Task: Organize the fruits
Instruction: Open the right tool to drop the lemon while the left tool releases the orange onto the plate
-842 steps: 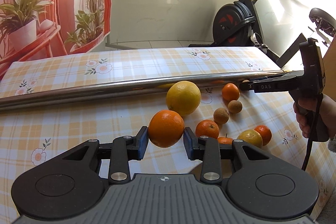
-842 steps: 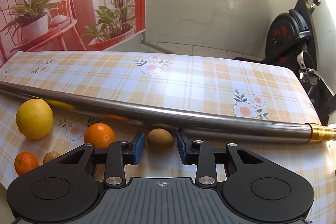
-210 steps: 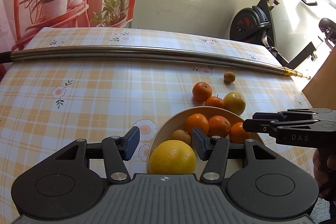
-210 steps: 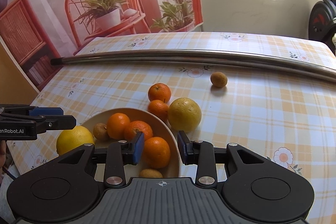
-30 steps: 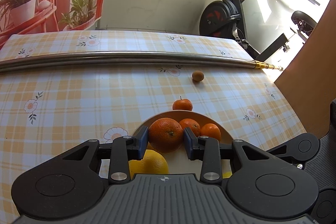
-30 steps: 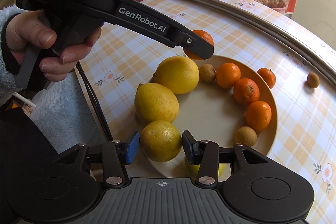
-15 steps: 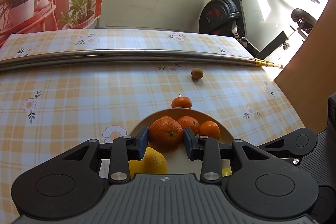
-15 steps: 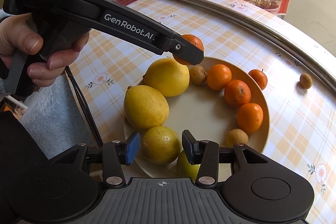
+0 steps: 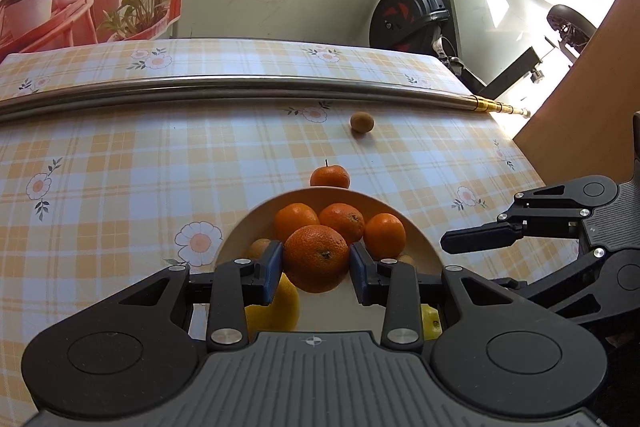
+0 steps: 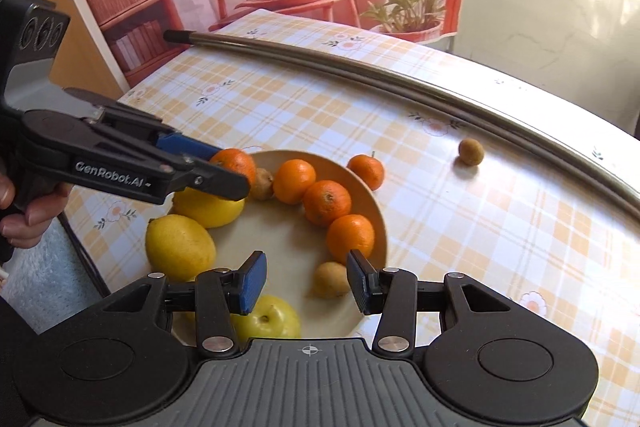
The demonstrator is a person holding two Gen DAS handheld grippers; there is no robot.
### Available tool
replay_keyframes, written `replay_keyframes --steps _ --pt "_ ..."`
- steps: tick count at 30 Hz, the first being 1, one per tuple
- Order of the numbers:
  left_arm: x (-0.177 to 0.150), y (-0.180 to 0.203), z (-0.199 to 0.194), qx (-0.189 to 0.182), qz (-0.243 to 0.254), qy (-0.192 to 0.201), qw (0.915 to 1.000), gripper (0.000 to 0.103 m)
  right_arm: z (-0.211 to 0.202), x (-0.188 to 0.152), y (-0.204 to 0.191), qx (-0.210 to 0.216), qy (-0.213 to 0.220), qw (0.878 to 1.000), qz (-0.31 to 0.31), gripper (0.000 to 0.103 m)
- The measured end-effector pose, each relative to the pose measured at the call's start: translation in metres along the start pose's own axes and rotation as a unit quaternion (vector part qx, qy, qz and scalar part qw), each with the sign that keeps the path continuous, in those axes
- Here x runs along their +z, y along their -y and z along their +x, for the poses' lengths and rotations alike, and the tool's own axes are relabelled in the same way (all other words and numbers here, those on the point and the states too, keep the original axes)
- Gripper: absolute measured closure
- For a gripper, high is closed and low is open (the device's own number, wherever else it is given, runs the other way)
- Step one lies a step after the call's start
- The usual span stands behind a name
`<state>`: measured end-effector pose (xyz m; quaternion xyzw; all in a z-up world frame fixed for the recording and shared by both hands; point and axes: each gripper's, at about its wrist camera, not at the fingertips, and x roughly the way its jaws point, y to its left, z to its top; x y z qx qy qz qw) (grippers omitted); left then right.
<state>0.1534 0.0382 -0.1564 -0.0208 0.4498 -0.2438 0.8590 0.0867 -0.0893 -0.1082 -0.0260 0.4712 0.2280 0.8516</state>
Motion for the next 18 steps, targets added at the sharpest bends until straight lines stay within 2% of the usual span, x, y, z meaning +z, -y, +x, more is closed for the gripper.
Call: replay_keyframes --steps 8,13,18 --pt "-0.004 0.022 0.021 -0.022 0.016 -0.028 0.9992 0.065 -0.004 -0.008 0.04 -0.065 0.03 0.995 0.072 0.061" --pt "-0.007 0.042 0.039 -0.045 0.037 -0.055 0.9968 0.065 -0.006 -0.014 0.054 -0.077 0.04 0.992 0.096 0.061" --pt "-0.008 0.055 0.054 -0.049 0.048 -0.066 0.9954 0.065 -0.007 -0.018 0.057 -0.078 0.042 0.991 0.103 0.062"
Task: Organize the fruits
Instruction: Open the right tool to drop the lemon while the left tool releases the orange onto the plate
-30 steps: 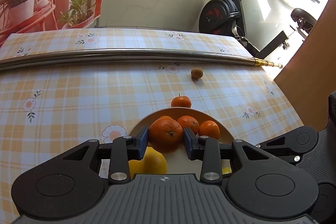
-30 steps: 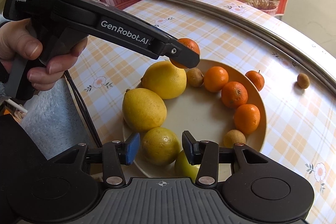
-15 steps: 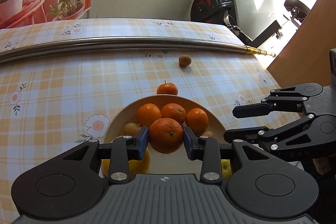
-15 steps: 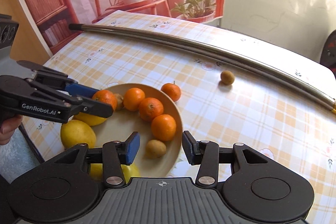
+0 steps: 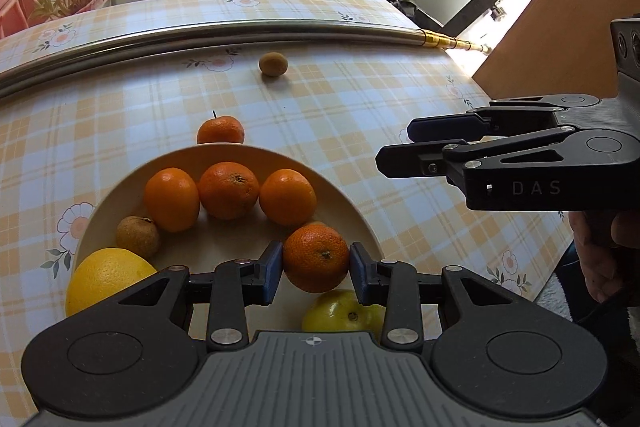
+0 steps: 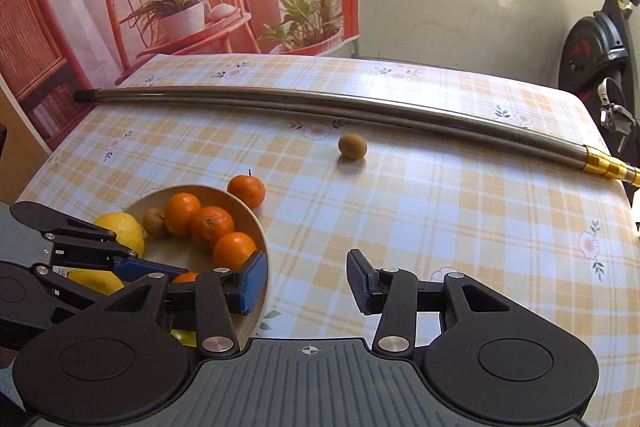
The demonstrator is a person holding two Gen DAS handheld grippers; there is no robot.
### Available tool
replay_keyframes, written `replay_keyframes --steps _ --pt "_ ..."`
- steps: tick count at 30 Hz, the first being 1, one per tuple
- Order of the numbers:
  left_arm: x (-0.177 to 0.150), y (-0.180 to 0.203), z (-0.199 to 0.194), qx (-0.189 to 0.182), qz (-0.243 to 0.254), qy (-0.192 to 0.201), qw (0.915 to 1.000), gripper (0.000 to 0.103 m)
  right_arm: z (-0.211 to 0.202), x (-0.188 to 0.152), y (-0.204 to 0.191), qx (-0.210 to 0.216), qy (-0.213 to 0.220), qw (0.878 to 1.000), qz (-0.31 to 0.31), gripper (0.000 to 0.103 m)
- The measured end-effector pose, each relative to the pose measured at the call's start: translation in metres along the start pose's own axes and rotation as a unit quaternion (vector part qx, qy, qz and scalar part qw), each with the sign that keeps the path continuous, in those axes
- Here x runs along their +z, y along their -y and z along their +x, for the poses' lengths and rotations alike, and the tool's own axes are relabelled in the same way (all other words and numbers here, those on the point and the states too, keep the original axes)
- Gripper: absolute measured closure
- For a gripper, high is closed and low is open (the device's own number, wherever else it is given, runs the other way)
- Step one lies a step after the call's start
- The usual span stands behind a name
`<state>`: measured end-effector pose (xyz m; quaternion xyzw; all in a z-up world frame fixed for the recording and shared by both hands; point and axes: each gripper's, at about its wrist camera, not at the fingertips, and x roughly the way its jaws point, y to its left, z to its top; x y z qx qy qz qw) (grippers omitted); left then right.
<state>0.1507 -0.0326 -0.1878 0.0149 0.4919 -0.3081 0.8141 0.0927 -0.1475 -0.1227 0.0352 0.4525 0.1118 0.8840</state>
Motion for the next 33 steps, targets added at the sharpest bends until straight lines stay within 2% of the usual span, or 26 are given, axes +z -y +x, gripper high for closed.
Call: replay_keyframes --steps 14,19,24,33 --pt "0.005 0.015 0.016 -0.007 0.025 -0.021 0.9994 0.064 0.002 -0.003 0.009 -0.002 0.001 1.0 0.02 0.061" --pt "0.006 0.011 0.012 -0.012 0.017 -0.018 0.9996 0.057 0.003 -0.003 0.009 -0.002 0.001 1.0 0.02 0.062" --pt "0.012 -0.001 -0.004 -0.024 -0.001 0.006 0.9997 0.054 0.002 -0.003 0.011 -0.003 0.002 1.0 0.021 0.062" --pt "0.037 -0.038 -0.034 0.006 -0.057 0.068 0.9961 0.054 0.001 0.001 0.018 -0.01 0.01 0.999 0.029 0.061"
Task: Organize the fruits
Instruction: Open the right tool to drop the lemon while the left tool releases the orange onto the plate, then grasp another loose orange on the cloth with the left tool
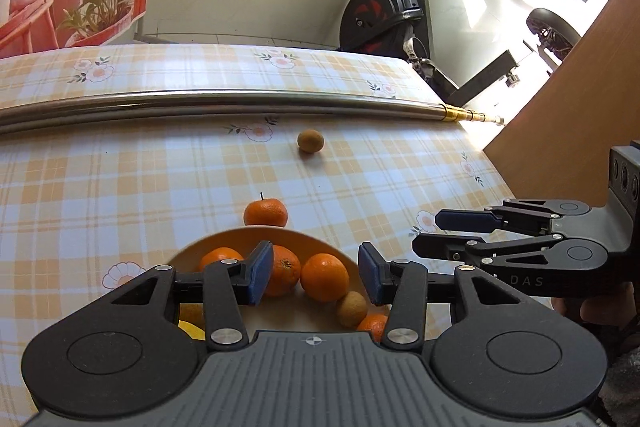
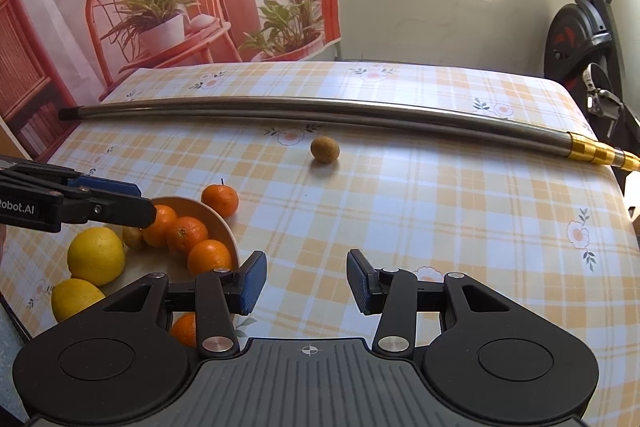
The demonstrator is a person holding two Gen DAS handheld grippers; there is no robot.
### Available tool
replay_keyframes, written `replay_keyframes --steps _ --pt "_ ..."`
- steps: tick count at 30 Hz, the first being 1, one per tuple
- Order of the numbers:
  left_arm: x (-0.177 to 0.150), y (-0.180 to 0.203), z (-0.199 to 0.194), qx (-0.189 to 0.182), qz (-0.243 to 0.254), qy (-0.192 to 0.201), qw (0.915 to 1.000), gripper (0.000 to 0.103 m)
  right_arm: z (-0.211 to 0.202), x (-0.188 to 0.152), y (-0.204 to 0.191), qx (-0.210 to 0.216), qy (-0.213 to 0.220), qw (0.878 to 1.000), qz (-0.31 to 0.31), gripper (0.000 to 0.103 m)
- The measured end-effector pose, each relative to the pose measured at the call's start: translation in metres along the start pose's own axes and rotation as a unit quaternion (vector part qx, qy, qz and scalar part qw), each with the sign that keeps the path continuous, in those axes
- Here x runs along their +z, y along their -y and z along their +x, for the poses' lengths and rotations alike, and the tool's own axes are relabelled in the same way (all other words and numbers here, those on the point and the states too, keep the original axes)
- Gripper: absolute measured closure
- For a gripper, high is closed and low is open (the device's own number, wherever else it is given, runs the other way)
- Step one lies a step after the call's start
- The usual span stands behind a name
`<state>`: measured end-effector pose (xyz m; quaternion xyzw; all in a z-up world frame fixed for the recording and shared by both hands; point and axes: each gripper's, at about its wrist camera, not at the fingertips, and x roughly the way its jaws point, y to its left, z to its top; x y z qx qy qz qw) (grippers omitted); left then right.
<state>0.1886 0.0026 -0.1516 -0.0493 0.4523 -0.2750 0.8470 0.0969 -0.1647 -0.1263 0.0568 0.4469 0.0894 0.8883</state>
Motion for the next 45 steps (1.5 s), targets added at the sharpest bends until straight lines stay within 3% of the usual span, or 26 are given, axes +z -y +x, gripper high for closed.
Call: replay_keyframes --steps 7,12,19,27,38,42,45 --pt "0.025 -0.016 -0.007 0.029 -0.022 0.03 0.9989 0.055 0.002 0.008 0.008 -0.007 0.012 1.0 0.008 0.061" --pt "0.04 -0.015 0.004 0.059 -0.007 0.026 0.9979 0.055 0.006 0.015 0.012 -0.009 0.019 1.0 0.012 0.061" --pt "0.047 -0.016 0.042 0.068 0.002 -0.027 0.9973 0.055 0.015 0.022 0.021 -0.002 0.021 0.999 0.024 0.061" --pt "0.046 -0.025 0.072 0.064 -0.027 -0.073 0.995 0.055 0.025 0.02 0.035 0.002 0.014 0.999 0.039 0.061" --pt "0.045 -0.016 0.091 0.058 0.0 -0.094 0.9939 0.056 0.033 0.019 0.04 0.006 0.009 0.999 0.051 0.061" --pt "0.042 -0.013 0.092 0.045 0.008 -0.099 0.994 0.066 0.034 0.018 0.042 0.006 0.006 0.999 0.053 0.061" --pt "0.041 -0.008 0.091 0.05 0.028 -0.094 0.9939 0.067 0.036 0.017 0.042 0.006 0.005 0.999 0.052 0.061"
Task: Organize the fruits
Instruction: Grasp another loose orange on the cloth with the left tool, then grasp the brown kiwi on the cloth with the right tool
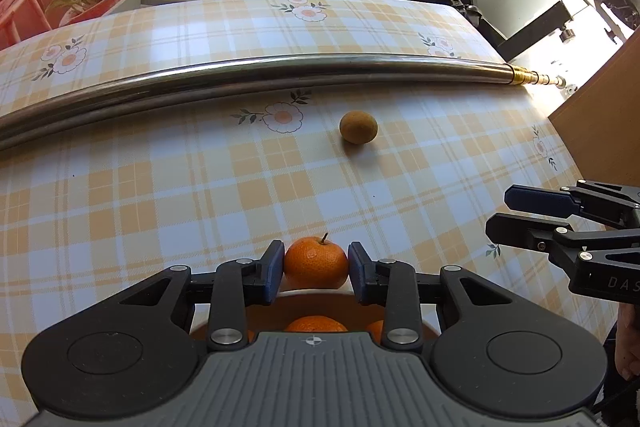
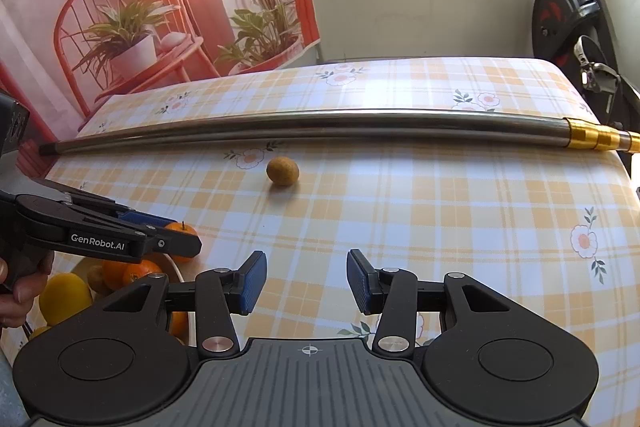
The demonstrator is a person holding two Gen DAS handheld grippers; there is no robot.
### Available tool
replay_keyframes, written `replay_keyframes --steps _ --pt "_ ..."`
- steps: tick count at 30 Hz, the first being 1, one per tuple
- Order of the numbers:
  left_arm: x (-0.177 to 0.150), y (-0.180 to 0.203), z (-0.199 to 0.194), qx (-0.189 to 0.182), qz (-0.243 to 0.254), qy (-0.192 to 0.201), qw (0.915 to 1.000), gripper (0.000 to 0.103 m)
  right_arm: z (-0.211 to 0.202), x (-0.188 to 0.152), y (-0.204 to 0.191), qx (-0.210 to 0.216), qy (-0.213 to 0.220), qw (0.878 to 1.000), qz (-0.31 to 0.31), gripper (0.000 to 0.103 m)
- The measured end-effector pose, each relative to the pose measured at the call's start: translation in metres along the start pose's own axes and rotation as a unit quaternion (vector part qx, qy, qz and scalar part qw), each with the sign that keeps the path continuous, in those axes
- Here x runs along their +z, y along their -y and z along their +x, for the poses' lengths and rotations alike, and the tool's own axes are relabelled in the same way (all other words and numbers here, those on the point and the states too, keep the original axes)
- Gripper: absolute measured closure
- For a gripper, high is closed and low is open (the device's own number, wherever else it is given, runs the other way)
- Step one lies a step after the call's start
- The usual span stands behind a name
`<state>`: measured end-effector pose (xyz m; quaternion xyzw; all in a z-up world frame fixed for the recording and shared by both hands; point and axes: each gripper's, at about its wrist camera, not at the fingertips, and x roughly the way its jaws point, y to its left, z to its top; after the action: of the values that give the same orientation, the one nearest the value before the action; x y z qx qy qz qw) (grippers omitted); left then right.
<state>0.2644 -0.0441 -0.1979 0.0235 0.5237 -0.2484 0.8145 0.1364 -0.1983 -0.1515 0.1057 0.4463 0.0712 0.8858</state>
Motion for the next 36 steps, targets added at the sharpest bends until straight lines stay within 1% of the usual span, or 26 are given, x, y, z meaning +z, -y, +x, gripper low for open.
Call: replay_keyframes --steps 3,9,16,19,23,31,33,35,36 --pt "-0.001 0.002 -0.003 0.009 0.008 0.011 0.9999 0.067 0.001 0.0 0.0 -0.001 0.0 1.0 0.0 0.061" --pt "-0.004 0.0 -0.031 0.021 0.008 0.06 0.9979 0.067 0.008 0.008 -0.006 -0.004 0.013 1.0 -0.024 0.061" --pt "-0.013 -0.008 -0.067 0.047 -0.017 0.104 0.9933 0.067 0.032 0.034 -0.021 -0.022 0.032 0.997 -0.064 0.061" --pt "-0.016 -0.013 -0.078 0.059 -0.032 0.114 0.9912 0.067 0.045 0.044 -0.029 -0.028 0.041 0.995 -0.084 0.062" --pt "-0.017 -0.02 -0.088 0.072 -0.052 0.127 0.9879 0.067 0.068 0.055 -0.033 -0.022 0.042 0.995 -0.083 0.061" --pt "-0.021 -0.029 -0.093 0.081 -0.072 0.131 0.9855 0.067 0.106 0.064 -0.045 -0.038 0.006 0.993 -0.109 0.065" --pt "-0.023 -0.031 -0.091 0.083 -0.074 0.129 0.9854 0.067 0.112 0.064 -0.046 -0.045 -0.001 0.993 -0.11 0.068" --pt "-0.025 -0.032 -0.091 0.083 -0.076 0.128 0.9854 0.067 0.116 0.064 -0.047 -0.048 -0.006 0.993 -0.108 0.069" --pt "-0.026 -0.032 -0.091 0.082 -0.076 0.128 0.9854 0.067 0.118 0.064 -0.047 -0.048 -0.008 0.993 -0.107 0.072"
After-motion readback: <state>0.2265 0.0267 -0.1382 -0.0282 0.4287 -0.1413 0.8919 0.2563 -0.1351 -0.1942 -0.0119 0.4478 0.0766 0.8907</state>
